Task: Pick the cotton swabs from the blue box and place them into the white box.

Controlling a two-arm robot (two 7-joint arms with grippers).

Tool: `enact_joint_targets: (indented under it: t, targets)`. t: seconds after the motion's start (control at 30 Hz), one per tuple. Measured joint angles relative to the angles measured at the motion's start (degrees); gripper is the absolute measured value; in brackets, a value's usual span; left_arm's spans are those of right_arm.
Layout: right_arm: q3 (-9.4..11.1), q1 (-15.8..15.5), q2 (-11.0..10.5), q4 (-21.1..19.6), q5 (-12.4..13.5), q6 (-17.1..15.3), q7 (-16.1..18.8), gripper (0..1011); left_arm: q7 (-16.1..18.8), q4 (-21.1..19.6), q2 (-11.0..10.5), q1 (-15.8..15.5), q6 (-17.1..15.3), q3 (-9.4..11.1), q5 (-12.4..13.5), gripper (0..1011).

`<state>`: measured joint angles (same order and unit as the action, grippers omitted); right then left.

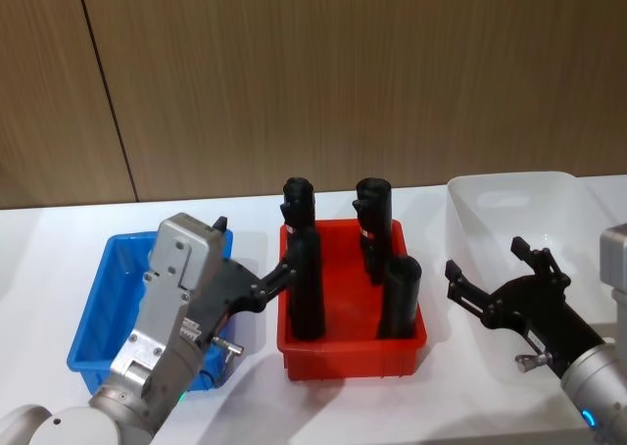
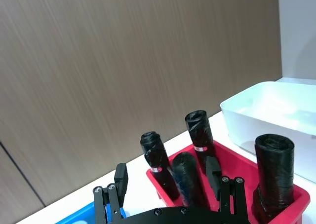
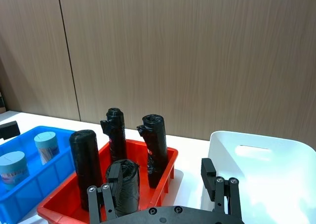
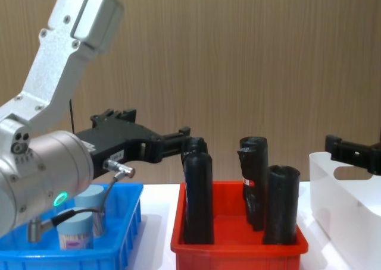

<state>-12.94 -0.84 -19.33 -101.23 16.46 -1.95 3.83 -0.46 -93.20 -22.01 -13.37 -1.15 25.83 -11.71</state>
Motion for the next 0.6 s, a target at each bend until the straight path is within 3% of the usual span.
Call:
enact_joint_targets:
  t: [0.3, 0.6]
  targets:
    - [0.0, 0.0, 0.0, 0.0, 0.0, 0.0, 0.0, 1002, 2.3, -0.5, -0.8, 1.1, -0.7, -0.9, -2.5, 1003]
    - [0.0, 0.0, 0.0, 0.0, 0.0, 0.0, 0.0, 1002, 6.0, -0.7, -1.9, 2.8, -0.9, -2.5, -8.1, 1003]
